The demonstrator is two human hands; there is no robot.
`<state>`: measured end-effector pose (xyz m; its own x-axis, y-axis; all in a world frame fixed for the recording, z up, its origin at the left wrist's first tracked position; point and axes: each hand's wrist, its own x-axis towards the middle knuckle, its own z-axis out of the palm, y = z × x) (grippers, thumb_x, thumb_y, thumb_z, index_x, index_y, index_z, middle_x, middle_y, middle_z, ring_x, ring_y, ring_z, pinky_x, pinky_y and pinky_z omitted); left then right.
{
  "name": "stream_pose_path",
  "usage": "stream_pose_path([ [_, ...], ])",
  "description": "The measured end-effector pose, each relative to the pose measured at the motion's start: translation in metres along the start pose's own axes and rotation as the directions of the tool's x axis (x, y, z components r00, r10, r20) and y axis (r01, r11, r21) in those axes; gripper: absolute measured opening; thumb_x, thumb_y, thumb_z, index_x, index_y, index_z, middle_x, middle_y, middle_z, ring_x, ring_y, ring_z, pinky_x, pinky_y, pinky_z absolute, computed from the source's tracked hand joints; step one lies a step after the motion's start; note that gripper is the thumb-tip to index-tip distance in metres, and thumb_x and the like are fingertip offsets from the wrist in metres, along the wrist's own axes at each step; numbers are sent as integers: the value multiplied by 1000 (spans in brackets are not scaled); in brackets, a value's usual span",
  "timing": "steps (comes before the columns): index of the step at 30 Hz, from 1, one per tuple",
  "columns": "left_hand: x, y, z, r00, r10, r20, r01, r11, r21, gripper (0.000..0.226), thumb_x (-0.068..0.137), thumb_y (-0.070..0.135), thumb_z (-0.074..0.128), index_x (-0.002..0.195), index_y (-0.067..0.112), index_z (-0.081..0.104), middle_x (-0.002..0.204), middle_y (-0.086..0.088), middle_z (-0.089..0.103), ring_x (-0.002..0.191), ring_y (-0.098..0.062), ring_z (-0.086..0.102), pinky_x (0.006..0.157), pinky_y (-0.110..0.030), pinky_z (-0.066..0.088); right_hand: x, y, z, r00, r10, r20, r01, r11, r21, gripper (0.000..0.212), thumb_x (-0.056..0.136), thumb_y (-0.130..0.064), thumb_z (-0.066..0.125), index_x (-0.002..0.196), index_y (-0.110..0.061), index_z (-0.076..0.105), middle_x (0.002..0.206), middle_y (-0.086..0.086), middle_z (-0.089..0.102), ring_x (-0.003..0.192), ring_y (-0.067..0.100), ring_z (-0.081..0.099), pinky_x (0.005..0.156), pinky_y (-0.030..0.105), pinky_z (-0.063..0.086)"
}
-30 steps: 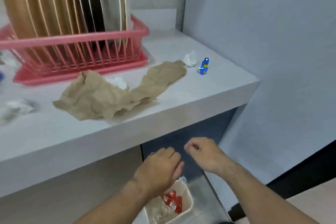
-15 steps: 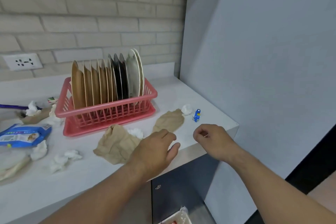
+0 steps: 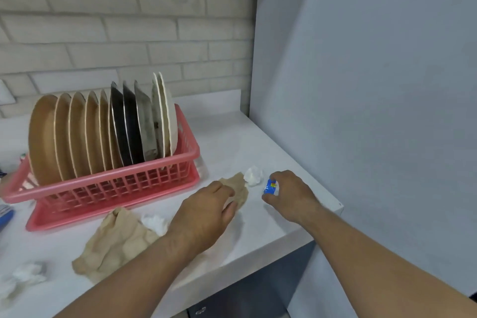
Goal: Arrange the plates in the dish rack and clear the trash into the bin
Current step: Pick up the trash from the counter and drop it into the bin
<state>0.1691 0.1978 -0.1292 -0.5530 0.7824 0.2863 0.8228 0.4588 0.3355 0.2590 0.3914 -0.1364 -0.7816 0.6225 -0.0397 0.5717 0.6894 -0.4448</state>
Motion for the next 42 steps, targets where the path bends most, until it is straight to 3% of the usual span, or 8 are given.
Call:
stream_pose_path([
  [8,73,-8,46,997,45,68,-58,980,192,39,95,35,46,133,26,46,129,6,46,105,-20,49,80,-30,44,56,13,26,987,-77,142,99,983,-154,22,96,-34,53,106,-16,60,106,1,50,91,21,53,78,28,43],
  [13,121,2,66,961,53,272,-110,974,198,60,92,33,45,148,26,24,155,6,18,129,-23,33,98,-37,37,69,30,27,981,-119,153,137,984,-113,19,97,-27,49,85,-15,57,90,-3,50,82,18,53,63,23,39],
  [18,147,8,88,877,-2,481,-128,963,239,49,94,29,40,142,22,34,142,1,38,121,-25,37,97,-36,34,71,54,17,980,-137,144,137,991,14,22,98,-18,47,78,-20,56,74,-12,50,62,6,47,51,15,35],
  [23,148,11,106,909,24,417,-229,864,449,30,93,8,38,122,11,46,122,-10,46,108,-30,45,77,-34,30,75,61,8,989,-96,112,78,985,156,15,99,-20,48,89,-23,58,90,-9,61,72,4,55,58,13,42],
  [28,142,16,92,969,136,208,-224,839,496,33,80,-1,31,103,11,52,104,-8,51,91,-28,49,69,-33,25,76,63,12,992,-75,105,45,963,267,28,97,-12,47,112,-27,65,103,-11,63,80,0,58,62,10,40],
  [30,140,12,82,982,109,155,-170,872,459,32,82,-1,30,103,10,51,104,-6,49,86,-27,48,64,-33,27,74,57,11,991,-80,106,46,955,294,29,98,-11,44,107,-23,68,98,-11,65,83,1,60,70,12,44],
  [34,131,2,47,988,-4,152,-47,941,334,28,104,30,33,110,7,49,110,-9,45,86,-31,53,71,-40,44,63,34,11,994,-79,76,49,941,336,15,96,-21,51,87,-19,63,83,-7,65,74,9,58,68,20,46],
  [42,64,-23,-8,994,-81,70,60,965,255,42,98,52,38,86,15,56,91,-2,59,84,-25,61,74,-36,47,21,-21,32,979,-150,140,85,919,386,20,92,-28,61,83,-12,53,76,-1,59,59,11,50,55,22,44],
])
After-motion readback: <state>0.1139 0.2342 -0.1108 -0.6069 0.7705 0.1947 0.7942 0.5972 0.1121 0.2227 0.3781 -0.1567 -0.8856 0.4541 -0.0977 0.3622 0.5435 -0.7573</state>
